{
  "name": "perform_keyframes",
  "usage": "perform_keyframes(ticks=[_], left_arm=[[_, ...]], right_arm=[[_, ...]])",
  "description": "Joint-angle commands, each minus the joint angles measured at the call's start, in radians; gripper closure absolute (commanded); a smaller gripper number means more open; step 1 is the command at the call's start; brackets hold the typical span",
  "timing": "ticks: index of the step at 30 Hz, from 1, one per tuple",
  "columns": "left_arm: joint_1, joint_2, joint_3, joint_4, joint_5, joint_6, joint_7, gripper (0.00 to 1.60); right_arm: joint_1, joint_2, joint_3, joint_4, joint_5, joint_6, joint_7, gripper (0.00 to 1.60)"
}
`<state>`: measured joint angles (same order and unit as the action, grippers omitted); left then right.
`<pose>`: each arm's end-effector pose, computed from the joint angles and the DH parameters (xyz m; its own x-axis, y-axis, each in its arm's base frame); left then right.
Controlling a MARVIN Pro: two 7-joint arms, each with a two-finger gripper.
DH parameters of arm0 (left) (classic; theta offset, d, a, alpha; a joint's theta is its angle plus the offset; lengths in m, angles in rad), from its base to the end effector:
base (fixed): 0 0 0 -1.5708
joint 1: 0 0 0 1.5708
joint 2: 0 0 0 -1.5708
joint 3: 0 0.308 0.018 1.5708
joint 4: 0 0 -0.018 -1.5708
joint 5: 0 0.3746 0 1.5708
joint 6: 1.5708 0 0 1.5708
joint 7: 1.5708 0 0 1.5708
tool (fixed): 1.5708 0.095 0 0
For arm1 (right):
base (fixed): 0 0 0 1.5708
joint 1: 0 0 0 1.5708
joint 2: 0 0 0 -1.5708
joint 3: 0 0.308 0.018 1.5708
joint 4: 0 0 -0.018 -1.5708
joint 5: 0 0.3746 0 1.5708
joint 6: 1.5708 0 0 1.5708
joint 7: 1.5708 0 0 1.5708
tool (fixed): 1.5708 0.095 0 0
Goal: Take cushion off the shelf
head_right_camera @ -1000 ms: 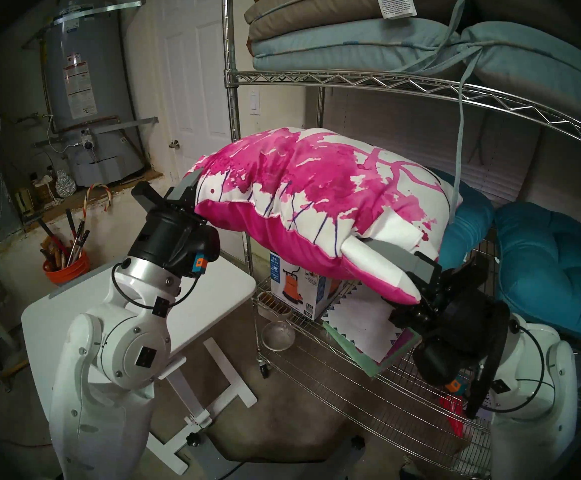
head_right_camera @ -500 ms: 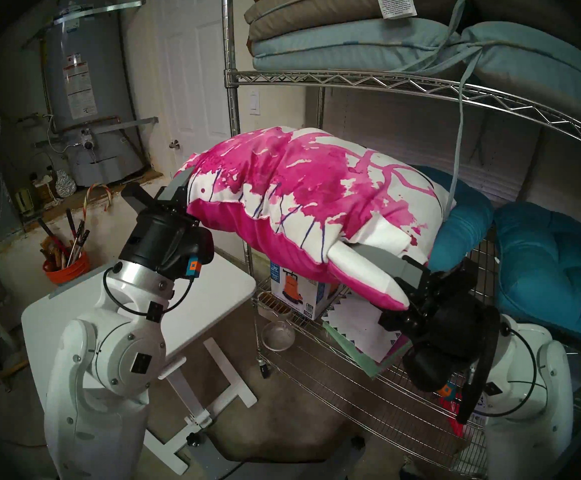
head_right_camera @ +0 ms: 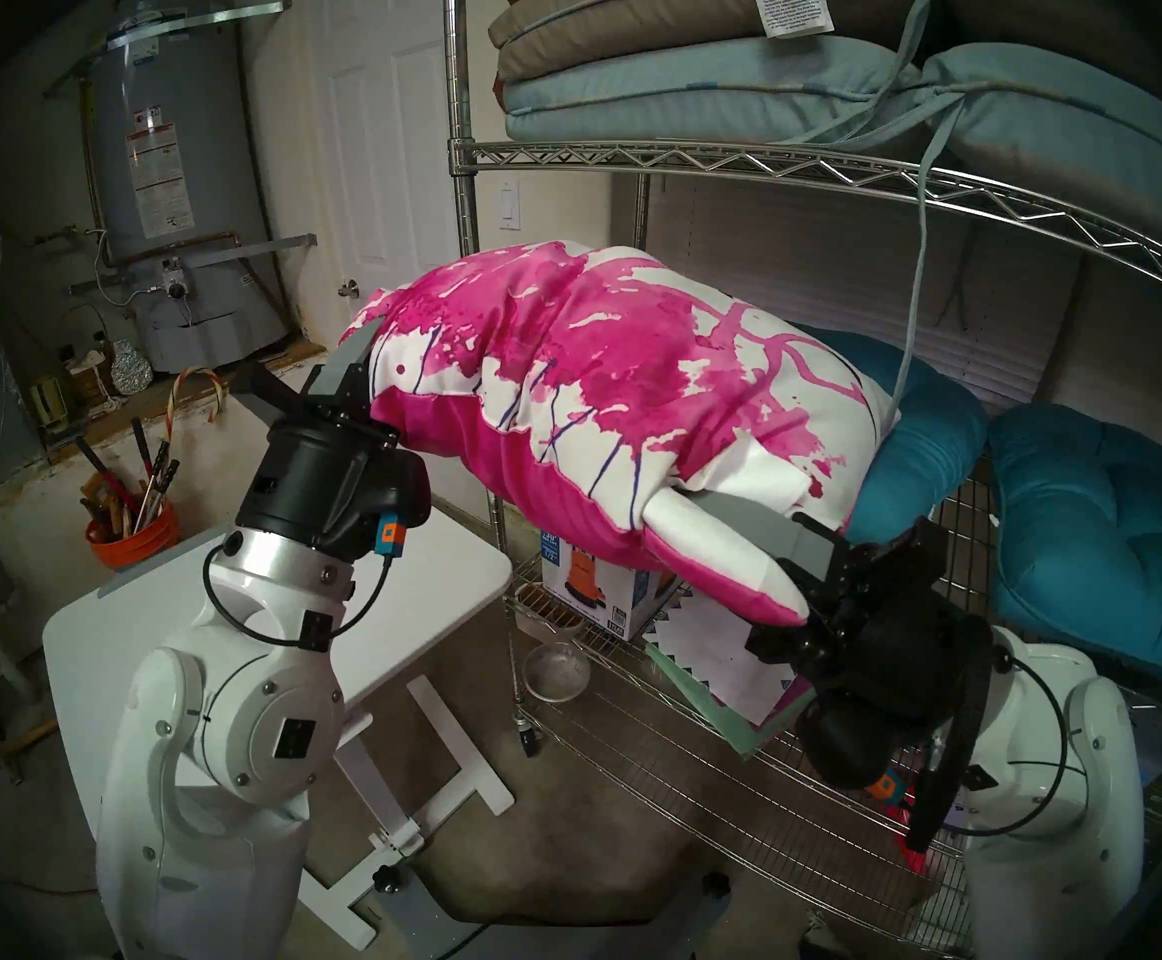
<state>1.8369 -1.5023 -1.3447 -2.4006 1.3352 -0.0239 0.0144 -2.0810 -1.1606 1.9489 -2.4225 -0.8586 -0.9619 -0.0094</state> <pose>0.3315 -0.0813 -0.0675 -0.3669 -0.9126 0.1804 0.4566 -0.3457 -0.8198 0.2678 -0.0287 -0.0895 -0.8304 0.4992 -0.2476 -0.3757 -0.1733 0.9104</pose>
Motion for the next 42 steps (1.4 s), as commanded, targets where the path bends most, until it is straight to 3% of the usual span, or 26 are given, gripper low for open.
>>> perform_keyframes(ticks=[1,15,42], left_arm=[[0.025,0.009,0.05,-0.043,-0.008,-0.015,0.057,1.6],[0.052,0.032,0.069,-0.043,-0.013,-0.001,0.124,1.6],[0.129,0.035,0.038,-0.043,0.019,0.064,0.271,1.6]], right_arm=[[-0.011,0.017,0.005,-0.021,0.015,0.002,-0.024,1.6],[-0.031,0.058,-0.005,-0.021,0.032,0.002,-0.072,1.6],[-0.072,0.143,-0.066,-0.021,0.037,0.002,-0.137,1.6]])
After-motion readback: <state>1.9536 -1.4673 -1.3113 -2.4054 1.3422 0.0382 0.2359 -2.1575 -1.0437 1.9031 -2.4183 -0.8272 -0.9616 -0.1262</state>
